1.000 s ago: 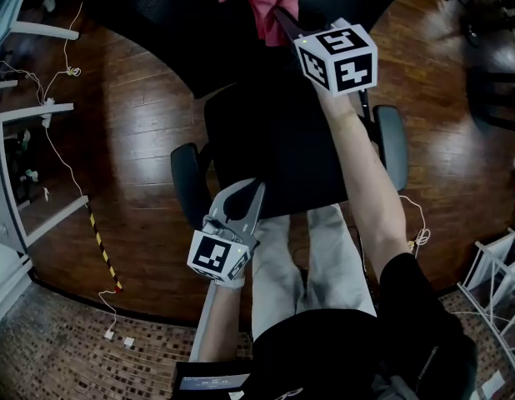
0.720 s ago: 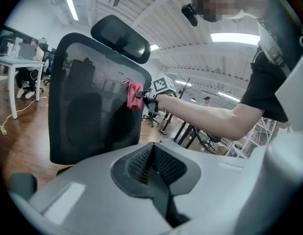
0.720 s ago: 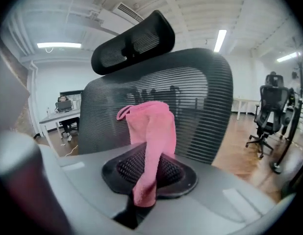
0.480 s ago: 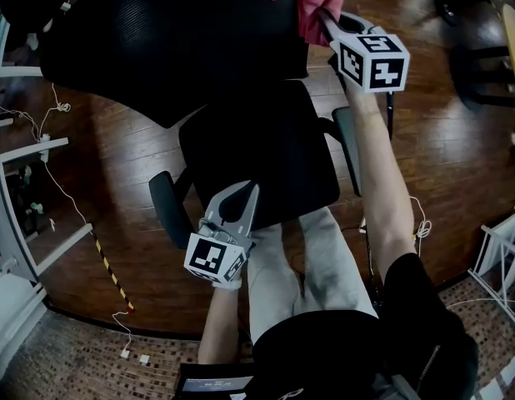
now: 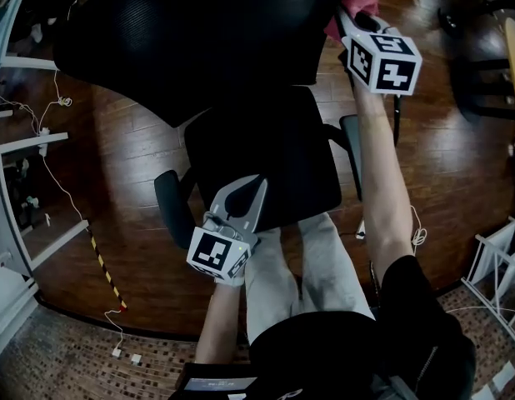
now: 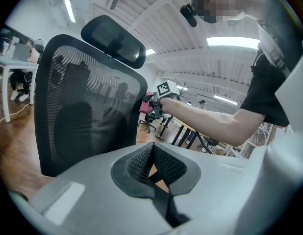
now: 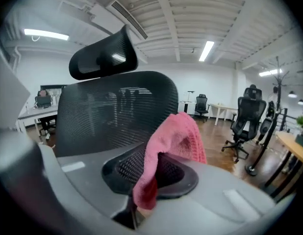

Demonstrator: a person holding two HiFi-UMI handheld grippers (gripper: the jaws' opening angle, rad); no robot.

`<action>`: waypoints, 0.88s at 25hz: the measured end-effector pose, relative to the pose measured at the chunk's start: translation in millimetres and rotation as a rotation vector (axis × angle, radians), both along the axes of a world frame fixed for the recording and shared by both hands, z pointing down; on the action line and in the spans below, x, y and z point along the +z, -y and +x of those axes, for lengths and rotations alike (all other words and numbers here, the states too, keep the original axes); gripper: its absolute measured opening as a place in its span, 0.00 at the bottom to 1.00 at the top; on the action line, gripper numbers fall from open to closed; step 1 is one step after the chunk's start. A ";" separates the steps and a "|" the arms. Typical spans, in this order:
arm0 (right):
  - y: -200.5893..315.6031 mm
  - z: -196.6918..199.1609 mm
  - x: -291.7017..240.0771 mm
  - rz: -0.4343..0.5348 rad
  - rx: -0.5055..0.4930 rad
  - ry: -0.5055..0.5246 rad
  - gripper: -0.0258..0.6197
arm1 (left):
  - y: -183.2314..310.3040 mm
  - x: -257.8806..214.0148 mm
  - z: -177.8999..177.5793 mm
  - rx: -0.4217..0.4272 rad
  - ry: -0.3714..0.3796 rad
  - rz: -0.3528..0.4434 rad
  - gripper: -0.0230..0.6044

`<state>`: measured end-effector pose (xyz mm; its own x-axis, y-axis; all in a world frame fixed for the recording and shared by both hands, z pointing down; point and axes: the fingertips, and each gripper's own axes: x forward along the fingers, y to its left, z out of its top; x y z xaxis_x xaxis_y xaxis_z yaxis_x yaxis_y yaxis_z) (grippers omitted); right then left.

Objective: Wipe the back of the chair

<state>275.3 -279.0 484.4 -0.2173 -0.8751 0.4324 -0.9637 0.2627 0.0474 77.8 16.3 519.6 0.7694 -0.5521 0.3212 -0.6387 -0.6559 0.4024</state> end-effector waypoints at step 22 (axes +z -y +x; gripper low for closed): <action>-28.5 -351.0 -11.0 0.038 -0.486 0.001 0.10 | -22.0 18.6 -140.5 -0.208 -0.035 -0.016 0.02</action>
<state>-75.8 -250.5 473.5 -0.6051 -0.6875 0.4015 -0.7301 0.6803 0.0644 -62.8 38.3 538.2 0.6502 -0.6953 0.3062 -0.7451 -0.5047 0.4361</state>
